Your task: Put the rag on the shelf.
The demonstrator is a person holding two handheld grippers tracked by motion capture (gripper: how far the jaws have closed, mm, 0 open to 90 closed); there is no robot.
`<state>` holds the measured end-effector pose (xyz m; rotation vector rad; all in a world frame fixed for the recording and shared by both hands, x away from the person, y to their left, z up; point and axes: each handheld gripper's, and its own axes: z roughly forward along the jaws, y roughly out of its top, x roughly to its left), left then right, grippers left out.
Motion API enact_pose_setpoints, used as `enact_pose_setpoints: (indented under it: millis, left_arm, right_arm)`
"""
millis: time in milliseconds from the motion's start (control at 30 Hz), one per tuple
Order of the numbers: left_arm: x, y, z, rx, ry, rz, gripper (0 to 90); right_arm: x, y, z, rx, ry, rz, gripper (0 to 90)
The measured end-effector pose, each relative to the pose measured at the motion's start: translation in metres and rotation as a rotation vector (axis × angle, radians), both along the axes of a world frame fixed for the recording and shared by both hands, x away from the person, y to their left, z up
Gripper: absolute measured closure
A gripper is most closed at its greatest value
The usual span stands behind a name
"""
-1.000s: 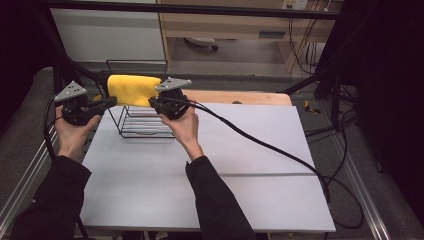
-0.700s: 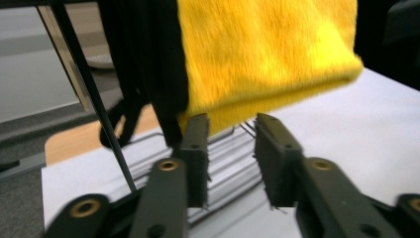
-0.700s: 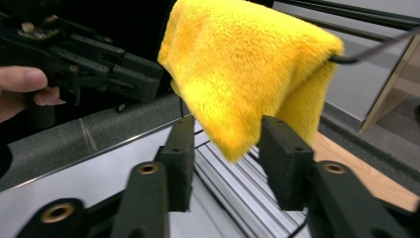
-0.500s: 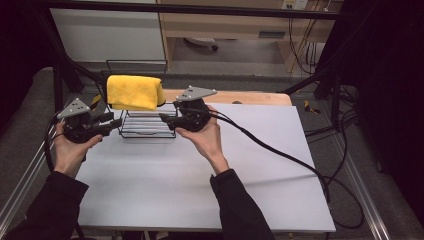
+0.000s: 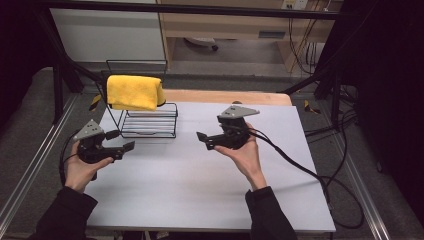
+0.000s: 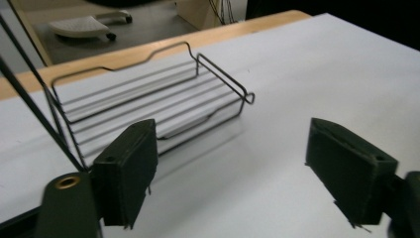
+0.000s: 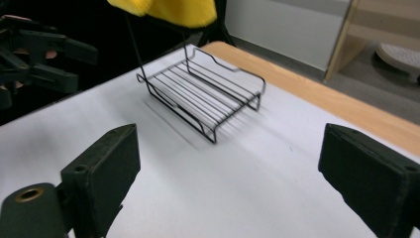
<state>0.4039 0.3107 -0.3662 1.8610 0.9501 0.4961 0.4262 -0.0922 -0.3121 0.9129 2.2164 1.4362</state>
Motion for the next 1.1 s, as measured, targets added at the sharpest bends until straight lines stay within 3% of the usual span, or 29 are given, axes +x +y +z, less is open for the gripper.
enact_pose_setpoints:
  millis: [200, 600, 833, 1100]
  left_arm:
    - [-0.007, -0.012, -0.018, 0.022, 0.028, -0.013, 9.8]
    - [-0.019, -0.023, -0.055, 0.041, 0.061, -0.054, 5.7]
    - [-0.024, -0.026, -0.067, 0.06, 0.083, -0.072, 5.5]
    - [-0.027, -0.026, -0.075, 0.079, 0.077, -0.088, 5.6]
  right_arm:
    - [-0.007, -0.042, -0.021, 0.013, 0.041, -0.046, 6.0]
    - [-0.028, -0.11, -0.07, 0.025, 0.105, -0.097, 2.4]
    - [-0.04, -0.136, -0.097, 0.047, 0.145, -0.118, 1.1]
    - [-0.051, -0.158, -0.125, 0.005, 0.183, -0.121, 0.7]
